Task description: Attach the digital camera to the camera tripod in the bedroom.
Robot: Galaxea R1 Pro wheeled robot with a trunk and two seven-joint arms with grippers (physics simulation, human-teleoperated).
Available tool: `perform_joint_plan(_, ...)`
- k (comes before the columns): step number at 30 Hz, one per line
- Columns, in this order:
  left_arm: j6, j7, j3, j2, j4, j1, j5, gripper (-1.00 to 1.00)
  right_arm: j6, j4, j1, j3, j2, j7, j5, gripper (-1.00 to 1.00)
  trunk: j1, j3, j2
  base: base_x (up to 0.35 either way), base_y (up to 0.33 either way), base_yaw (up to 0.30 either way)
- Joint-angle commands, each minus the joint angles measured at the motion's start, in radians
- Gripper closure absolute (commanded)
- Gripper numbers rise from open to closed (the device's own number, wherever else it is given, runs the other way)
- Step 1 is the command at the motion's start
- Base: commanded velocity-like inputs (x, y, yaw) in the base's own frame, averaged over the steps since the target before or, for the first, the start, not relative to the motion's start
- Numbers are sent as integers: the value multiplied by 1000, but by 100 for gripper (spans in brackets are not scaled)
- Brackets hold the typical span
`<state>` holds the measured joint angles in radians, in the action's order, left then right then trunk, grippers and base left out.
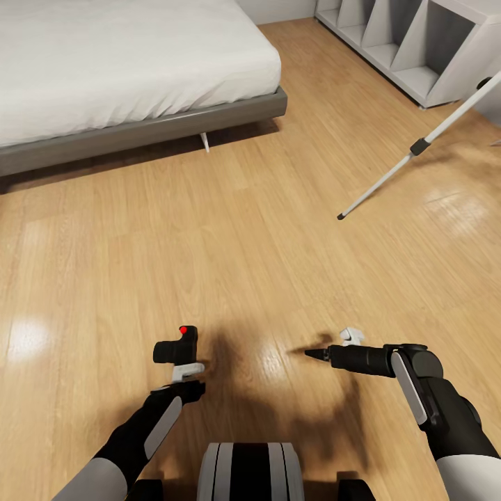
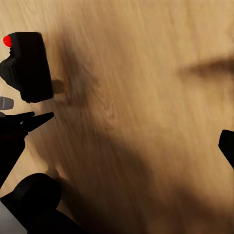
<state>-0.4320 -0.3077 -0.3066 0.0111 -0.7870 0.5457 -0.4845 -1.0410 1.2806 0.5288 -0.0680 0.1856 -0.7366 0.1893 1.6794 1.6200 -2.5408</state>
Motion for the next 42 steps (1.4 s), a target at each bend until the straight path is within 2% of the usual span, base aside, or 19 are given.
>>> perform_joint_plan(1,0,-10,-5,1,-3,0,-10,-100,-6,0,0,-1,0,-1,2,-100,0,1,0,0,0,0)
perform_joint_plan(7,51,-11,-6,2,-1,0,-10,-100,-6,0,0,-1,0,-1,2,-100,0,1,0,0,0,0)
perform_joint_plan(8,83,-11,-6,2,-1,0,-11,-100,-6,0,0,-1,0,-1,2,-100,0,1,0,0,0,0)
perform_joint_plan(11,98,-11,-6,3,0,0,-11,-100,-6,0,0,-1,0,-1,2,-100,0,1,0,0,0,0)
perform_joint_plan(42,149,-11,-7,4,4,0,-10,-100,-6,2,0,-1,0,-1,2,-100,0,1,0,0,0,0)
